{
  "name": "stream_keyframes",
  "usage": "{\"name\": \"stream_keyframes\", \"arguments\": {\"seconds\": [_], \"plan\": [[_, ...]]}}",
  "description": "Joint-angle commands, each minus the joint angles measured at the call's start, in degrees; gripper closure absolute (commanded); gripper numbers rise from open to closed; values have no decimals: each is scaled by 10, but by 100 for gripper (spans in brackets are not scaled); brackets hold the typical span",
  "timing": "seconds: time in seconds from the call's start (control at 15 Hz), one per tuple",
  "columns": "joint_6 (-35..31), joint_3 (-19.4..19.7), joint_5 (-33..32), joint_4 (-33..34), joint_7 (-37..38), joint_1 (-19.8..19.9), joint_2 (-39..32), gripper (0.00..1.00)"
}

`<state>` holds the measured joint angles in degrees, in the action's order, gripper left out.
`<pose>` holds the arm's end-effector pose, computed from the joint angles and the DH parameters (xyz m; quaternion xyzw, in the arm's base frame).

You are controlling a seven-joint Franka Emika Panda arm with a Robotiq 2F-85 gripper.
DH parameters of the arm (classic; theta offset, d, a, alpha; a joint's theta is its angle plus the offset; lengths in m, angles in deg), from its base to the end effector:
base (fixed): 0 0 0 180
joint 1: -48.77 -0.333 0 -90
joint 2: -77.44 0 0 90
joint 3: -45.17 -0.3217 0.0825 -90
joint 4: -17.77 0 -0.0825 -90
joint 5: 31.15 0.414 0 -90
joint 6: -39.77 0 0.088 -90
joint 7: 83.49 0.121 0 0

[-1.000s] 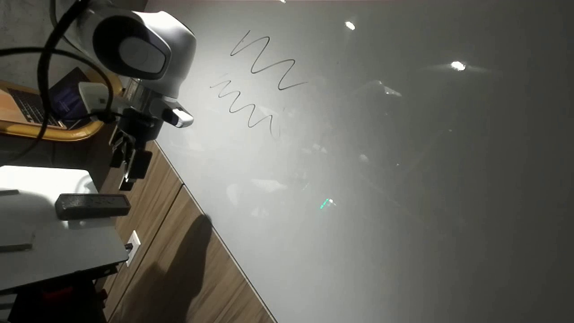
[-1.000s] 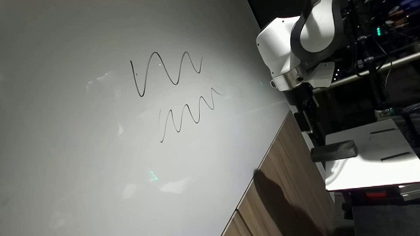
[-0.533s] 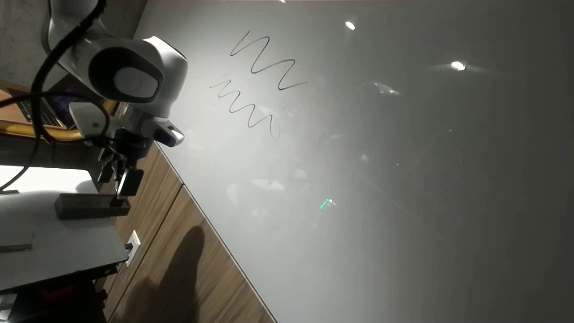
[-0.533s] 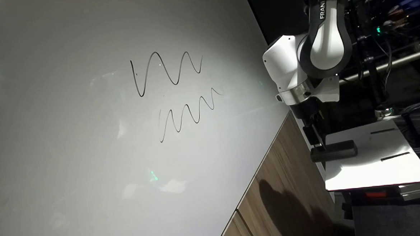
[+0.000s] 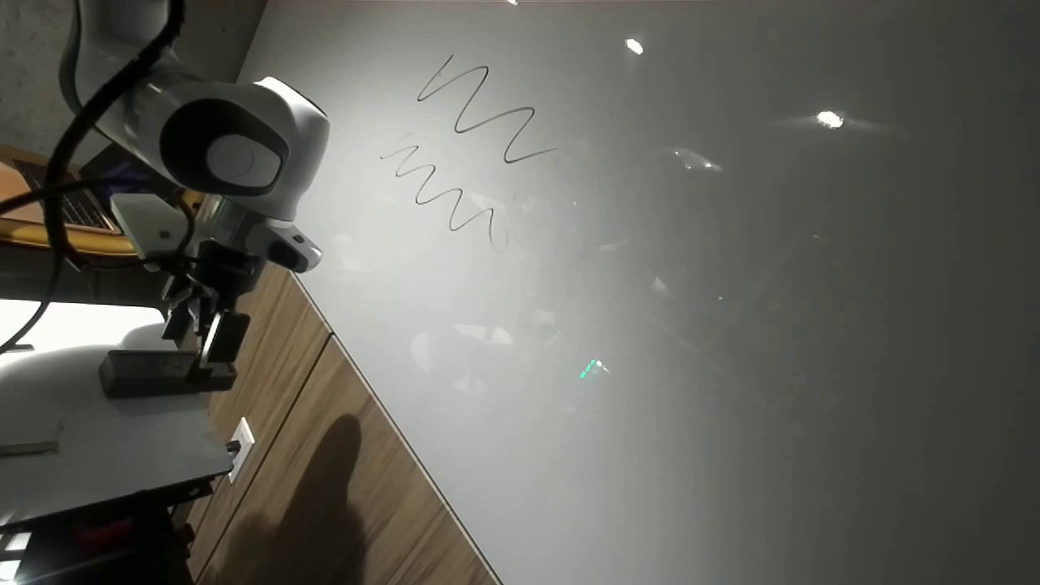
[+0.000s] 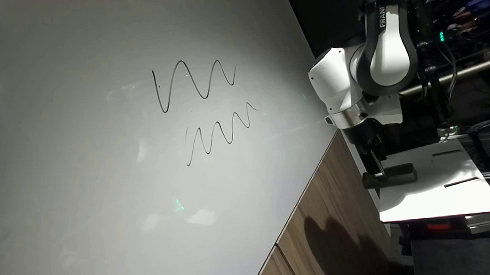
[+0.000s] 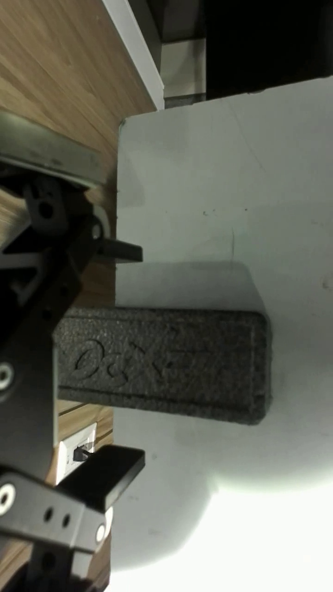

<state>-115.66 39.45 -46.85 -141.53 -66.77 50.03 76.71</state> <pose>0.3807 0.0380 0.1647 0.9977 0.0200 -0.0296 0.0576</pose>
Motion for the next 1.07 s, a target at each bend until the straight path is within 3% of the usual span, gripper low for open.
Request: {"name": "stream_keyframes", "arguments": {"seconds": [0.0,0.07,0.13,0.27,0.6,1.0], "plan": [[-21,17,-24,0,23,-17,-13,0],[-23,18,-26,0,24,-19,-14,0],[-26,22,-27,0,24,-19,-15,25],[-27,29,-18,0,17,-18,-17,35],[-24,43,-11,1,10,-17,-13,72],[18,23,48,10,-16,-37,64,72]]}}
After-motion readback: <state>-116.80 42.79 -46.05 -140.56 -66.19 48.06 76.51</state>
